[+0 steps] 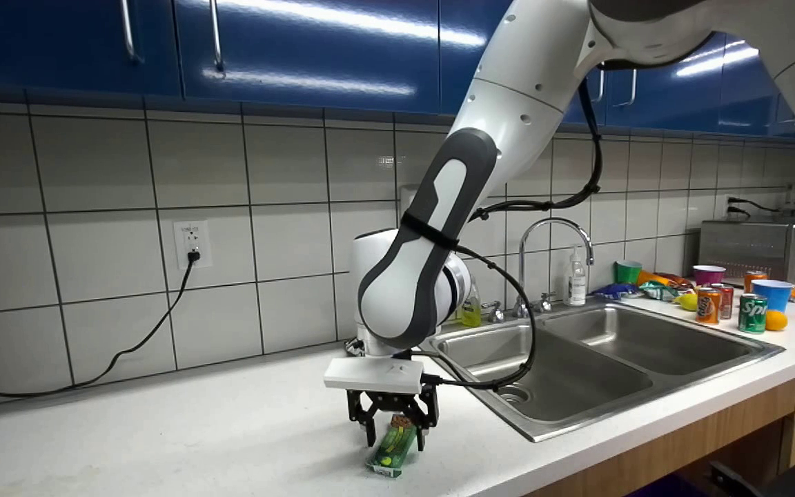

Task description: Put the green pack inside the sink

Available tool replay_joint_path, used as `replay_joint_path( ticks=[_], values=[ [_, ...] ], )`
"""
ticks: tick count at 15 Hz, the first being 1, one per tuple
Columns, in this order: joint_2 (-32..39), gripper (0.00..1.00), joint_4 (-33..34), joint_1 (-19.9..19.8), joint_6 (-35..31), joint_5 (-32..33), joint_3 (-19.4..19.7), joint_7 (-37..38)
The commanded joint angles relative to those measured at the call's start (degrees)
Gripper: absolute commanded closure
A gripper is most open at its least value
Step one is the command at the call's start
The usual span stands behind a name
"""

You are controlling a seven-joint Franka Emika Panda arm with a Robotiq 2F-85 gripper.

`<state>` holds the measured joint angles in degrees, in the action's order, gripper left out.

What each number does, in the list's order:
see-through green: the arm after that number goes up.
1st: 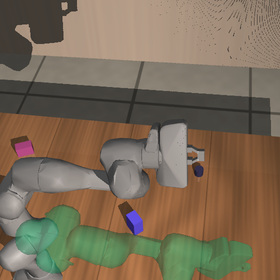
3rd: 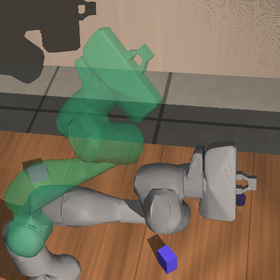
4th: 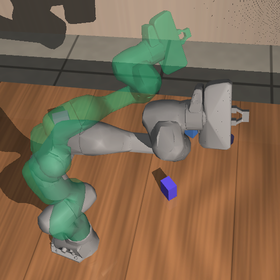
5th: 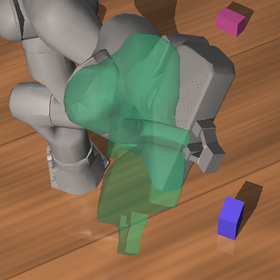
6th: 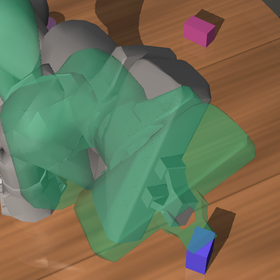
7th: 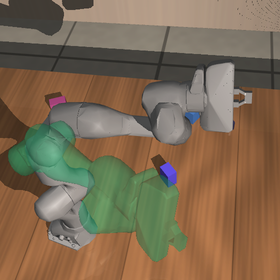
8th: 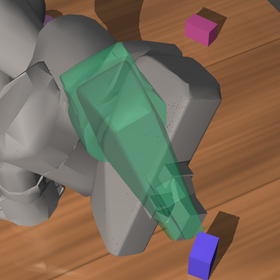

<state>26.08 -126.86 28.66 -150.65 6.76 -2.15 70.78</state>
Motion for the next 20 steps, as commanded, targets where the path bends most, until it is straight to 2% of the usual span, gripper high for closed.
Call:
replay_joint_path(
  ticks=[1, 6, 20],
  values=[
    [0.92, 0.42, 0.94, 0.06, -0.39, 0.97, 0.08, 1.63],
    [1.63, 0.82, 1.54, 0.07, -0.57, 0.81, 0.17, 1.48],
    [-0.8, 0.83, 2.64, -0.55, 0.86, 1.19, -0.45, -1.16]
  ],
)
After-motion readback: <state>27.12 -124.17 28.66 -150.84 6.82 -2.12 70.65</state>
